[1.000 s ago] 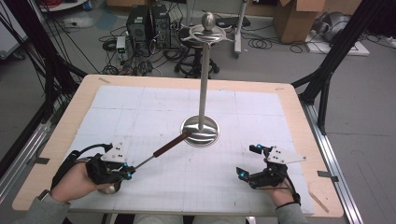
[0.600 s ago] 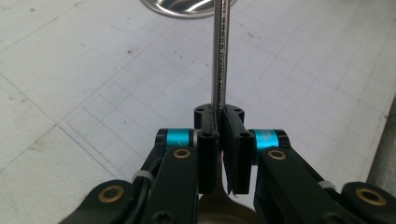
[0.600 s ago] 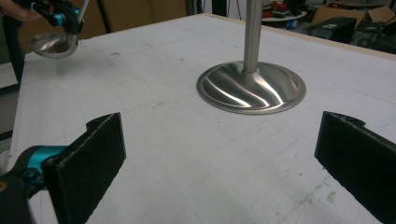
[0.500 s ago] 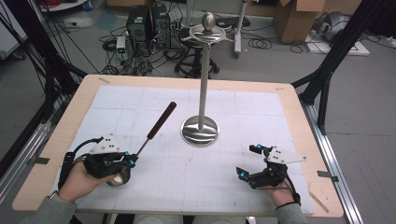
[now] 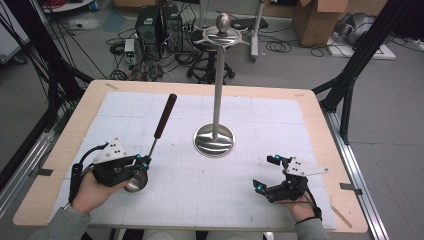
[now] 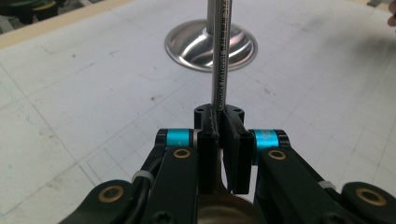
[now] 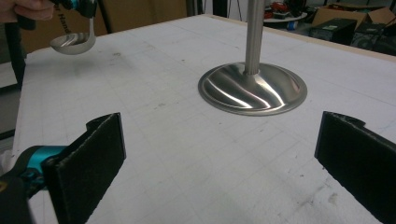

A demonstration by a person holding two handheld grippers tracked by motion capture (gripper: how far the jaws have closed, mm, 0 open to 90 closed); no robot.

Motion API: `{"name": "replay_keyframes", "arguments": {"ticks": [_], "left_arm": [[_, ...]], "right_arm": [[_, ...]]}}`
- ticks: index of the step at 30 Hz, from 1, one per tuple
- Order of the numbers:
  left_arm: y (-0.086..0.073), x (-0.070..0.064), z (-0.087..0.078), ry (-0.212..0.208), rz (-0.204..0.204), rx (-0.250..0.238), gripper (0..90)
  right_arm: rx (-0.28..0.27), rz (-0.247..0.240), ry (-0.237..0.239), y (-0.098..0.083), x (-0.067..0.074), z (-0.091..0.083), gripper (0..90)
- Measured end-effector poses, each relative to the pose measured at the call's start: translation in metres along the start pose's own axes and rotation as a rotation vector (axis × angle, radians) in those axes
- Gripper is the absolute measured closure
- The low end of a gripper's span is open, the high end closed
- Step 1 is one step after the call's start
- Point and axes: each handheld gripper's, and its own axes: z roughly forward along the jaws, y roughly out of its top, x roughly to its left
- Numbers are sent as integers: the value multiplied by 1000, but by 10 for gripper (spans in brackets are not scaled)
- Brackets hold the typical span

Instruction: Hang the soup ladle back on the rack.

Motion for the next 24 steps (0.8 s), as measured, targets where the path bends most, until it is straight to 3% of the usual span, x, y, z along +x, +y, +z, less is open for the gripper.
{"name": "replay_keyframes", "arguments": {"ticks": [10,18,24], "left_arm": [[8,5,3,-13,-49,-67,845],[19,8,8,1,-50,-112,845],[32,4,11,3,-27,-156,845]], "right_arm": [[4,-2,0,0,0,0,7],[5,-1,1,-1,0,1,7],[3,1,0,0,0,1,7]]}}
